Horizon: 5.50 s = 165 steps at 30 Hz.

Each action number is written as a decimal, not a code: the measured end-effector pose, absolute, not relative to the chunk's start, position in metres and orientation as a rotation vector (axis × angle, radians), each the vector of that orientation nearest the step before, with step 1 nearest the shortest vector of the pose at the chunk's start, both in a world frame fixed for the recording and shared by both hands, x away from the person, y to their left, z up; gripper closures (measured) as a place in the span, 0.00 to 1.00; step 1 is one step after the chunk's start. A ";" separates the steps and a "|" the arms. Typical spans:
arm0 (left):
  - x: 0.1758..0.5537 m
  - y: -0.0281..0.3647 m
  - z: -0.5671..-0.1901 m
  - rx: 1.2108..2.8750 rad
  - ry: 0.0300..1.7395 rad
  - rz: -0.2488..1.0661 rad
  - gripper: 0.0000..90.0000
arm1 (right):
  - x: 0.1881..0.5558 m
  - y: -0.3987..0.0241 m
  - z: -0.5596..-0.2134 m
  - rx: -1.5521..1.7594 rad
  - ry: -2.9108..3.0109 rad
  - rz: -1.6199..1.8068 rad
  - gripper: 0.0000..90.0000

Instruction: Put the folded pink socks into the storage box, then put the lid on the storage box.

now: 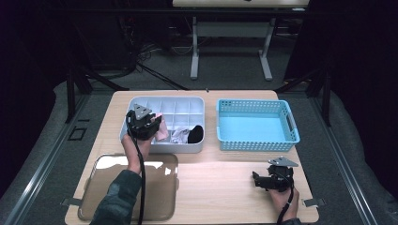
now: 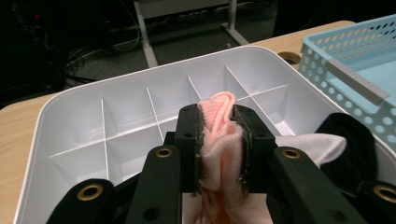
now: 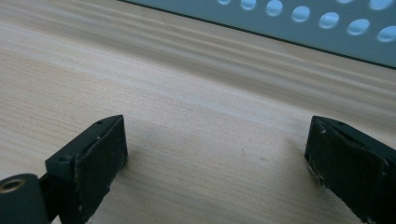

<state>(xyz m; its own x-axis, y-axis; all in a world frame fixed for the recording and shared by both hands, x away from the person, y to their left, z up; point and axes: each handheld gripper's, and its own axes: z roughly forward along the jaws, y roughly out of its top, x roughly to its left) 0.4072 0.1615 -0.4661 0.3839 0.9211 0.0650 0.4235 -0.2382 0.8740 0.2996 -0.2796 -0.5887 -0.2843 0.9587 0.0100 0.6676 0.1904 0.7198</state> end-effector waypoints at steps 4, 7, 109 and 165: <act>0.415 0.157 -0.473 1.832 1.181 0.795 0.81 | 0.300 -0.280 -0.589 1.519 2.025 0.869 0.06; 0.420 0.156 -0.478 1.839 1.192 0.803 0.81 | 0.300 -0.280 -0.589 1.518 2.025 0.870 0.06; 0.288 0.331 -0.529 1.910 1.531 0.566 0.28 | 0.300 -0.280 -0.589 1.517 2.029 0.873 0.07; 0.259 0.337 -0.568 1.873 1.669 0.538 1.00 | 0.299 -0.279 -0.589 1.515 2.024 0.869 0.07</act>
<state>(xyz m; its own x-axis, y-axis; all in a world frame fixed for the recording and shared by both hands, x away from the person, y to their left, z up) 0.2590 0.3373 -0.5680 0.1411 0.9873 -0.0726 0.7587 -0.0607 0.6486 0.2993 -0.2791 -0.5886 -0.2844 0.9587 0.0071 0.6650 0.1920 0.7217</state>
